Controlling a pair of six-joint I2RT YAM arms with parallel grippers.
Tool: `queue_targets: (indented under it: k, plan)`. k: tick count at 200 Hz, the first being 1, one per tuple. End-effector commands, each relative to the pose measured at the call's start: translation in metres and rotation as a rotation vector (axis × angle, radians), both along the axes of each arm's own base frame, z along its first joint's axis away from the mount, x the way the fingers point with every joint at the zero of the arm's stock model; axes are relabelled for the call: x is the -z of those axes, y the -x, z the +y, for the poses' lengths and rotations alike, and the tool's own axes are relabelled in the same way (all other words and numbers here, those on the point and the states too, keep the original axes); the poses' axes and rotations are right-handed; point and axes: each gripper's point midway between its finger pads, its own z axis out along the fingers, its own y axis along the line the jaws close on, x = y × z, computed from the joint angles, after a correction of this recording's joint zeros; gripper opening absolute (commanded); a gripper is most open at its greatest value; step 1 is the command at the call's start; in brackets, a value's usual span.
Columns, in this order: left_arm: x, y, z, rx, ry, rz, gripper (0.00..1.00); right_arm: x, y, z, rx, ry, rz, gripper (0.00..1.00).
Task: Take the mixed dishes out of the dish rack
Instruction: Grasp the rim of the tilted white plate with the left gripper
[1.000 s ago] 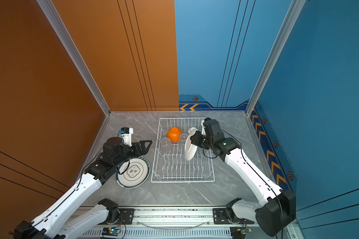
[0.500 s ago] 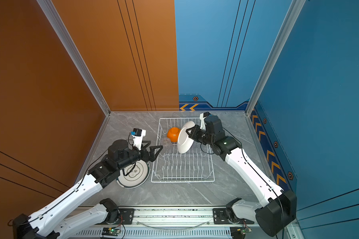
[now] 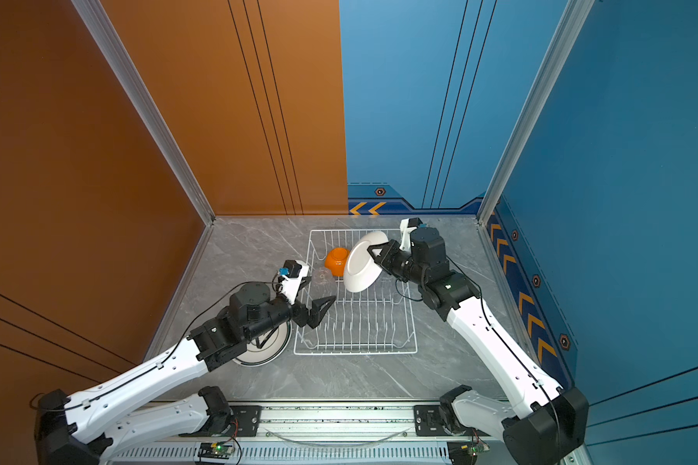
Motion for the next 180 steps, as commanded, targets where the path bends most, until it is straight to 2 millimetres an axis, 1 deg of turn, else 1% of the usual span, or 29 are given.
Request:
queue_targets:
  k: [1, 24, 38, 68, 83, 109, 121, 146, 171, 177, 180]
  plan:
    - [-0.013, -0.004, -0.005, -0.018, -0.005, -0.083, 0.98, -0.024, 0.006, 0.004, -0.025, -0.090, -0.050, 0.00]
    - [-0.015, -0.005, -0.010, -0.014, -0.004, -0.102, 0.98, -0.023, 0.007, 0.003, -0.013, -0.110, -0.031, 0.00]
    - [-0.017, -0.002, -0.016, 0.024, 0.002, -0.130, 0.98, -0.023, 0.007, 0.003, -0.005, -0.120, -0.027, 0.00]
    - [-0.028, 0.001, -0.026, 0.088, 0.001, -0.219, 0.98, -0.033, 0.006, 0.007, -0.013, -0.176, -0.028, 0.00]
    - [-0.035, 0.003, -0.034, 0.127, 0.009, -0.253, 0.98, -0.035, 0.004, 0.006, 0.001, -0.194, -0.017, 0.00]
    - [-0.040, 0.005, -0.049, 0.197, 0.005, -0.296, 0.98, -0.036, 0.000, 0.007, 0.018, -0.214, 0.011, 0.00]
    - [-0.039, 0.001, -0.054, 0.199, -0.007, -0.314, 0.98, -0.036, -0.002, 0.009, 0.017, -0.224, 0.029, 0.00]
    - [-0.038, -0.013, -0.059, 0.164, -0.050, -0.357, 0.98, -0.036, -0.002, 0.010, 0.023, -0.220, 0.054, 0.00]
    - [-0.042, -0.026, -0.064, 0.116, -0.096, -0.421, 0.98, -0.034, -0.002, 0.009, 0.033, -0.216, 0.068, 0.00]
    - [-0.043, -0.029, -0.065, 0.110, -0.109, -0.444, 1.00, -0.033, -0.002, 0.009, 0.037, -0.218, 0.074, 0.00]
    - [-0.043, -0.030, -0.066, 0.108, -0.120, -0.455, 0.99, -0.033, -0.002, 0.009, 0.039, -0.220, 0.080, 0.00]
